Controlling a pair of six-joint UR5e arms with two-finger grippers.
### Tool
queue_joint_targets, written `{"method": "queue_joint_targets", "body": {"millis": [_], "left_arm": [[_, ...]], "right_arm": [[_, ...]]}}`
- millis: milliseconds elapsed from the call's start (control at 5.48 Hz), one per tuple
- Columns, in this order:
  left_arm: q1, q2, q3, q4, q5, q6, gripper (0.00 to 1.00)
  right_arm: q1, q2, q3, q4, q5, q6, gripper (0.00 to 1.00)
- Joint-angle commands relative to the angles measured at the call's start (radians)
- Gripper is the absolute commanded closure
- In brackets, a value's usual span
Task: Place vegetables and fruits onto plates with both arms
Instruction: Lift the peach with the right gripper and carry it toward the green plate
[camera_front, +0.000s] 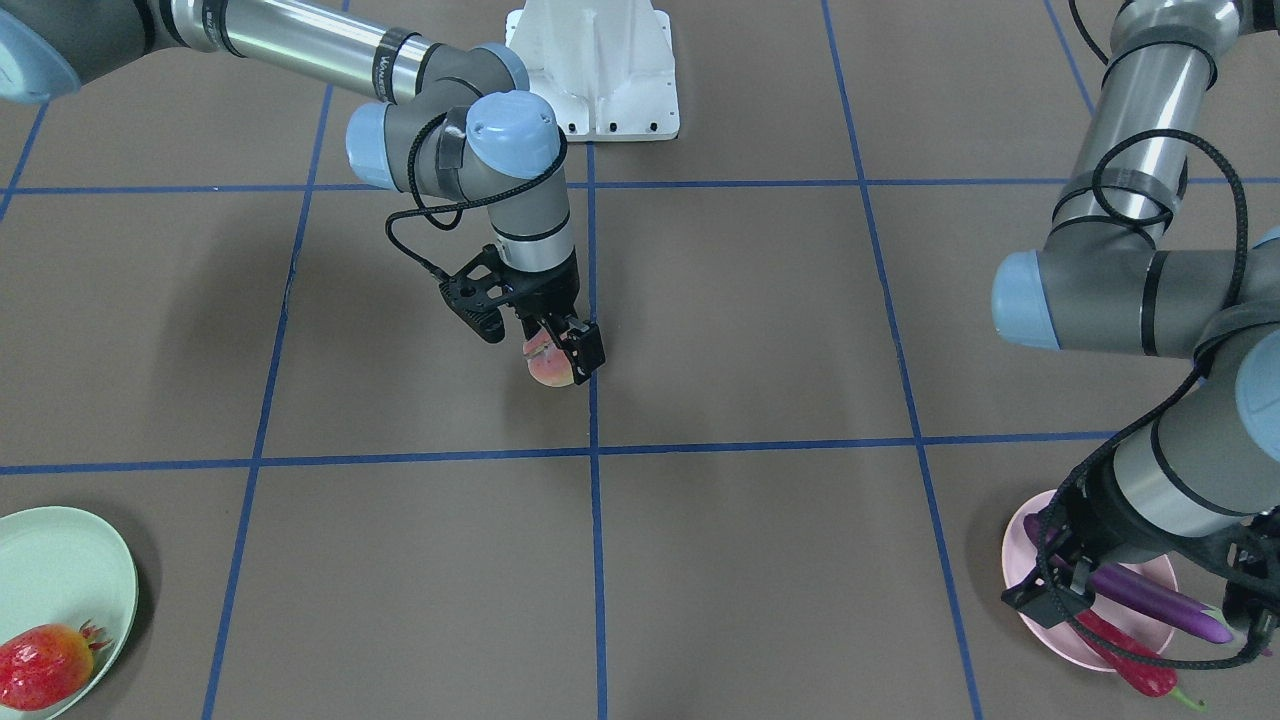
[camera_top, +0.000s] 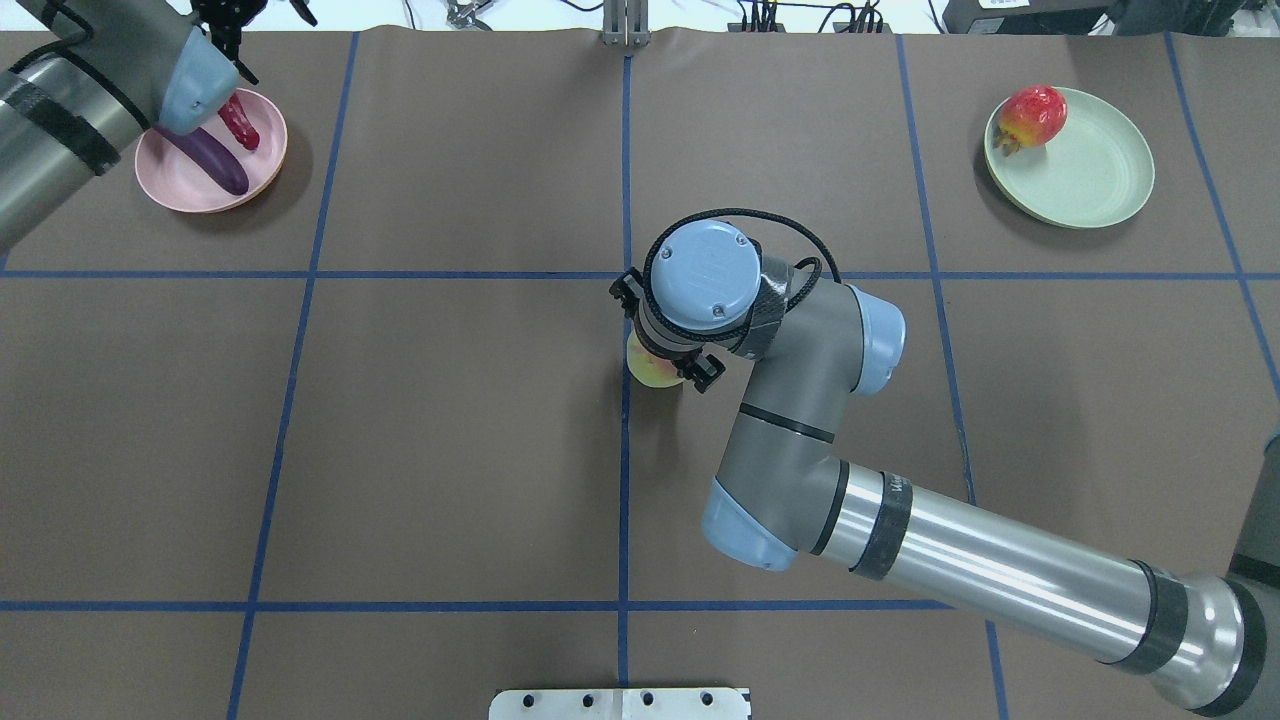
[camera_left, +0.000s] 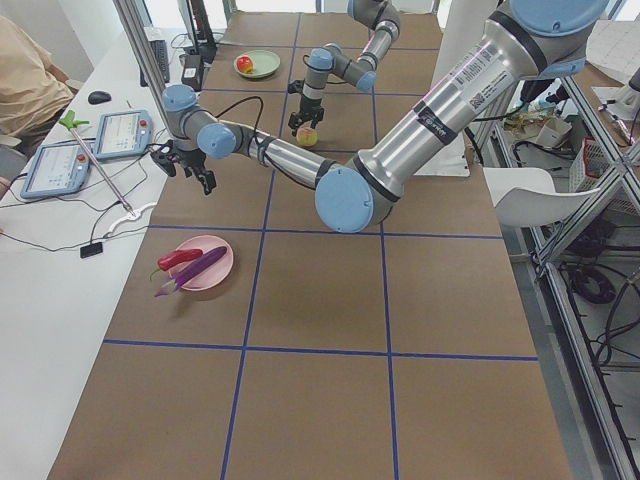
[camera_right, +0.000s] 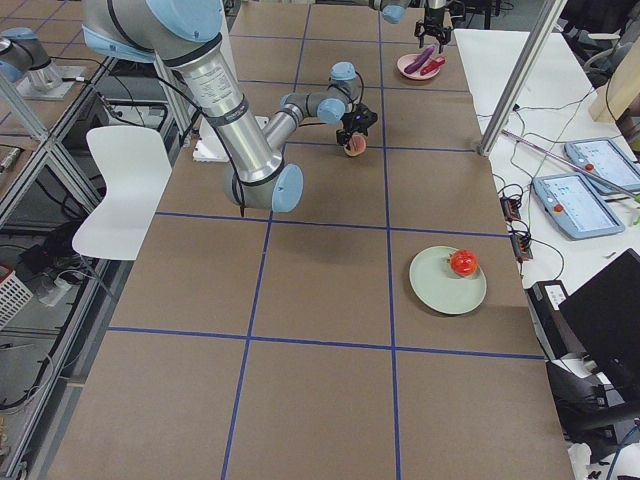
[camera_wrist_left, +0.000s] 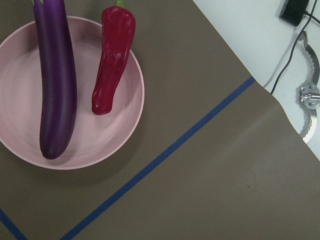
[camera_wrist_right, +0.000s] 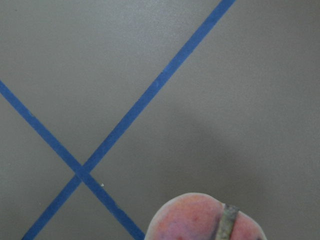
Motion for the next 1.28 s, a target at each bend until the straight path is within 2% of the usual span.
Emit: {"method": "queue_joint_targets", "body": {"millis": [0, 365, 547, 730, 912, 1095], "left_arm": [[0.005, -0.001, -0.001, -0.001, -0.002, -0.011, 0.00], [0.008, -0.001, -0.001, -0.001, -0.004, -0.012, 0.00], [0.008, -0.001, -0.001, -0.001, -0.005, -0.012, 0.00], [0.008, -0.001, -0.012, -0.001, -0.007, -0.012, 0.00], [0.008, -0.001, -0.021, -0.001, -0.008, -0.012, 0.00], [0.008, 0.000, -0.041, -0.001, -0.008, -0.012, 0.00]], "right_arm": [[0.001, -0.026, 0.035, -0.010, 0.010, -0.006, 1.00], [0.001, -0.031, 0.049, -0.025, 0.007, -0.011, 1.00], [0.017, -0.039, 0.120, -0.089, 0.013, -0.033, 1.00], [0.092, -0.036, 0.241, -0.243, 0.064, -0.120, 1.00], [0.190, -0.057, 0.238, -0.257, 0.095, -0.200, 1.00], [0.337, -0.088, 0.150, -0.249, 0.143, -0.394, 1.00]]}}
